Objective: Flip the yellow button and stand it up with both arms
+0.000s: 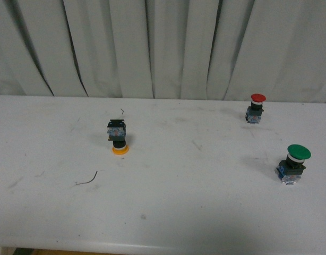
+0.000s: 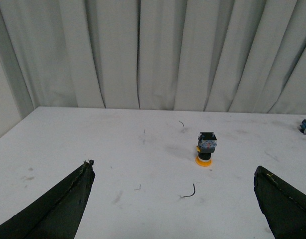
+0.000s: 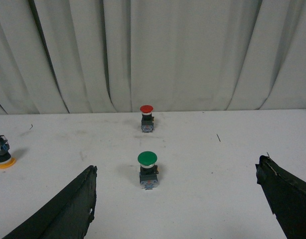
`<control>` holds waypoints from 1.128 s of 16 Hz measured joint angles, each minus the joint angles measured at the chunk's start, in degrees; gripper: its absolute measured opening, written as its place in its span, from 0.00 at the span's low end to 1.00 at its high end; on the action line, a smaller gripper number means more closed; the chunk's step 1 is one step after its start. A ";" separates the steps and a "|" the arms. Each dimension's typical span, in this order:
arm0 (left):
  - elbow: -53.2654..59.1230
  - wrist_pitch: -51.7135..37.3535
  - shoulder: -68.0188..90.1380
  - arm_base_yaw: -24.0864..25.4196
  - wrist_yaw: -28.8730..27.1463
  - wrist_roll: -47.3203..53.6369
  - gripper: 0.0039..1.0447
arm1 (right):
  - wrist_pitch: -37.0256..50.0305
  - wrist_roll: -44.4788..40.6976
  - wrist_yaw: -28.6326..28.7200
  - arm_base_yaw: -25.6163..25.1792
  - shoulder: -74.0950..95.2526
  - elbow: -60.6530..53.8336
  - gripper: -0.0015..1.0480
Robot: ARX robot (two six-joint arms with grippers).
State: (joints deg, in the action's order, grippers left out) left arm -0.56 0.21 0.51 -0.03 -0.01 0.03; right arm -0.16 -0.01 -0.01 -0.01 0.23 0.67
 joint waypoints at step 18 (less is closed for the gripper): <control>-8.24 1.18 13.84 -6.84 -16.90 -9.33 0.94 | -0.04 0.00 0.04 0.02 0.00 0.00 0.94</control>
State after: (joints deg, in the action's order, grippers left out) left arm -8.80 1.39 14.35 -6.87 -16.91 -9.30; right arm -0.21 -0.01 0.03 0.01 0.23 0.67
